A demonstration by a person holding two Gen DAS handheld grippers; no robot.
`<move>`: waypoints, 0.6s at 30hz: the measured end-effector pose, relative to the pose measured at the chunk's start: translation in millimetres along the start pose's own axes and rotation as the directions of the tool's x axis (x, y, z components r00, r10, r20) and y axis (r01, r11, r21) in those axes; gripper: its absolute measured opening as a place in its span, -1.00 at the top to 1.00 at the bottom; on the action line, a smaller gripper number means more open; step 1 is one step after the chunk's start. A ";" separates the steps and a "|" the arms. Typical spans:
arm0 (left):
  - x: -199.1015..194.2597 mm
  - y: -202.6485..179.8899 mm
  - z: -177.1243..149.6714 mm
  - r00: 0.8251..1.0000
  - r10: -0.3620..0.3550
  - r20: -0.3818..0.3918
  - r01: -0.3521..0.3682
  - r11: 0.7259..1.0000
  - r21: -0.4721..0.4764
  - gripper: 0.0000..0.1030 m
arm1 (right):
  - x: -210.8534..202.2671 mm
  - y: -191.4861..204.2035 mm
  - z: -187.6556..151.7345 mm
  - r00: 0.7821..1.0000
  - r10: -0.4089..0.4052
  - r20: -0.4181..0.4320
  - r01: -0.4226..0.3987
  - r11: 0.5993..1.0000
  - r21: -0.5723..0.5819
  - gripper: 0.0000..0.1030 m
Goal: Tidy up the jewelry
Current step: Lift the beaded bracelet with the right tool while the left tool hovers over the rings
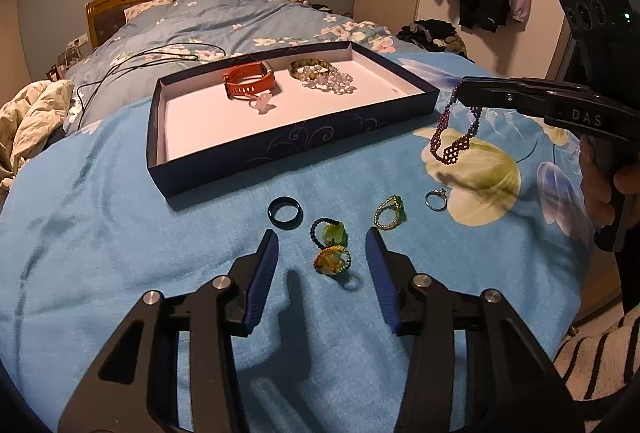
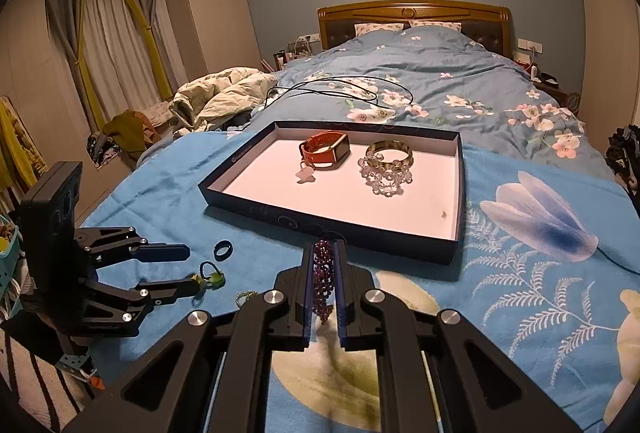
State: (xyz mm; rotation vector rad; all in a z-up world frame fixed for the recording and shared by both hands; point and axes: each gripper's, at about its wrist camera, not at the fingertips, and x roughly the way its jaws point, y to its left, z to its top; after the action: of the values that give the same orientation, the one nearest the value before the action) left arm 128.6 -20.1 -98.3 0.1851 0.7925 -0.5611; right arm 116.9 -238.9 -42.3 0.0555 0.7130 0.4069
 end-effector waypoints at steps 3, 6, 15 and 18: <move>4.6 -0.2 1.8 1.000 -0.004 -0.013 0.004 1.000 0.000 0.20 | 0.9 0.3 -0.7 1.000 0.008 -0.002 -0.008 1.000 0.003 0.84; 8.2 0.2 3.7 1.000 -0.003 -0.020 0.003 1.000 -0.001 0.20 | 1.5 0.2 -1.4 1.000 0.012 -0.003 -0.012 1.000 0.006 0.84; 13.3 10.2 10.3 1.000 0.009 -0.027 -0.010 0.999 -0.033 0.28 | 2.6 -0.8 -2.8 1.000 0.020 -0.004 -0.020 1.000 0.015 0.84; 17.0 18.0 13.9 0.999 0.010 -0.031 -0.012 0.998 -0.063 0.28 | 3.1 -0.5 -3.0 1.000 0.024 -0.003 -0.024 1.000 0.019 0.84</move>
State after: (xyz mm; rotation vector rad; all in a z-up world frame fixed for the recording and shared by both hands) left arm 156.6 -16.9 -101.7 0.1403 0.8376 -0.5230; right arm 117.3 -238.4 -46.7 0.0809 0.7195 0.4231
